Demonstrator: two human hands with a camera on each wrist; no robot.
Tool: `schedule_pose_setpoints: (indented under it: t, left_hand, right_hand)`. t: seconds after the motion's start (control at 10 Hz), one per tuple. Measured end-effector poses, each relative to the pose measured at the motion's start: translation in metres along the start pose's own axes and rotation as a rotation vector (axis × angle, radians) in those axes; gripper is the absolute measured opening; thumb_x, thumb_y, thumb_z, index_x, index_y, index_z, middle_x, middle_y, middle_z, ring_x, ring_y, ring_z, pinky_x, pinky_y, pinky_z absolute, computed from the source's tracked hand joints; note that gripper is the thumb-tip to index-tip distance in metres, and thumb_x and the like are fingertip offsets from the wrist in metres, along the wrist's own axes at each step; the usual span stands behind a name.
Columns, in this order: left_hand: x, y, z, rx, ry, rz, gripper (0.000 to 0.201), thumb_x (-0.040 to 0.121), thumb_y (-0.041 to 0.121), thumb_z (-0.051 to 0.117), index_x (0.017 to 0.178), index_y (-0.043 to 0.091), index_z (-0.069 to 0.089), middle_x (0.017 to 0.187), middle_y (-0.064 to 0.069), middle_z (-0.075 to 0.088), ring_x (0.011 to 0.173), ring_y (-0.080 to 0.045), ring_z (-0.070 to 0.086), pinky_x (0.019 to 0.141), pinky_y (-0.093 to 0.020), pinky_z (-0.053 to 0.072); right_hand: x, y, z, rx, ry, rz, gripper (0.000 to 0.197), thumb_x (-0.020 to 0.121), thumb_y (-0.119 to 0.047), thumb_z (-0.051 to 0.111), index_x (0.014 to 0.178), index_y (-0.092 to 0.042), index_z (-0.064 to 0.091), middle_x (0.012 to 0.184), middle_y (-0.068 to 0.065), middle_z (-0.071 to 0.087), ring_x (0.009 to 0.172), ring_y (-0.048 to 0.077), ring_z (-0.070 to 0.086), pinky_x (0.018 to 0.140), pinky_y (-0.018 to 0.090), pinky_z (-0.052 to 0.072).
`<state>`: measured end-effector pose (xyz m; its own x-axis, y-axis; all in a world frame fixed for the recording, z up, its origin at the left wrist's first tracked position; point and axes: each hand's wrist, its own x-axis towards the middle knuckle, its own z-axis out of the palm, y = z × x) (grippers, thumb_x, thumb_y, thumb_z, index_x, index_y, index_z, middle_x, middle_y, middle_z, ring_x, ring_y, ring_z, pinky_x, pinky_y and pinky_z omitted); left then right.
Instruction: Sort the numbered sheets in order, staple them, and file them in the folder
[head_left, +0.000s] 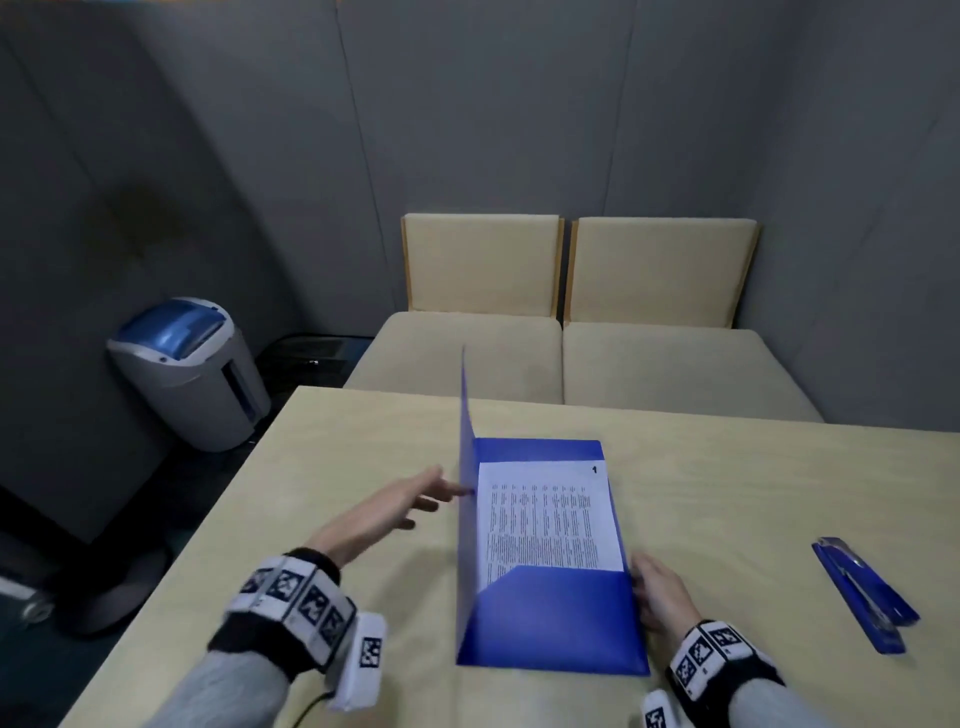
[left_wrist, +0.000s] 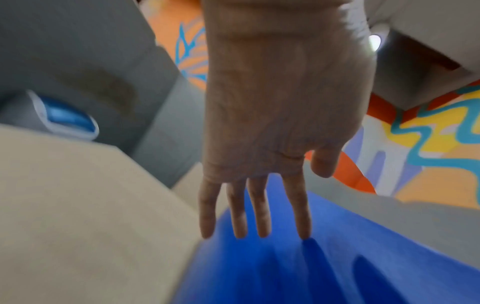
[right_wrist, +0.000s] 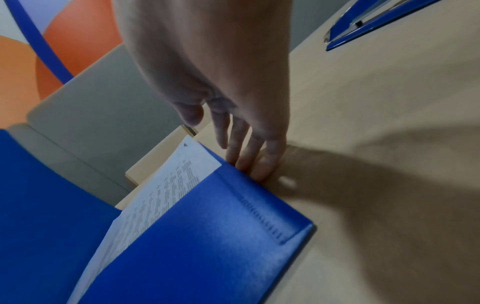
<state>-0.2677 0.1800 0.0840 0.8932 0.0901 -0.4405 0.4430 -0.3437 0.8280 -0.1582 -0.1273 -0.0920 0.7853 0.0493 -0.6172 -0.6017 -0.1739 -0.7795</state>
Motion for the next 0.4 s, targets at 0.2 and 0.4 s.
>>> schedule_pose_setpoints:
  t: [0.2, 0.4]
  left_hand:
    - [0.074, -0.053, 0.122, 0.398, -0.093, 0.057, 0.039, 0.098, 0.042, 0.043, 0.115, 0.013, 0.064, 0.117, -0.007, 0.055, 0.122, -0.02, 0.044, 0.106, -0.025, 0.03]
    - [0.096, -0.065, 0.139, 0.808, -0.155, 0.094, 0.034, 0.094, 0.039, 0.046, 0.121, 0.021, 0.058, 0.131, -0.008, 0.042, 0.124, -0.027, 0.04, 0.1, -0.042, 0.038]
  right_hand:
    - [-0.01, -0.002, -0.018, 0.157, -0.015, 0.01, 0.028, 0.099, -0.035, 0.04, 0.088, -0.013, 0.052, 0.052, 0.001, 0.048, 0.033, 0.013, 0.042, 0.035, 0.016, 0.028]
    - [-0.019, -0.031, -0.027, -0.018, 0.029, -0.022, 0.034, 0.1, -0.031, 0.041, 0.115, -0.004, 0.055, 0.081, 0.008, 0.052, 0.053, 0.019, 0.045, 0.049, 0.021, 0.032]
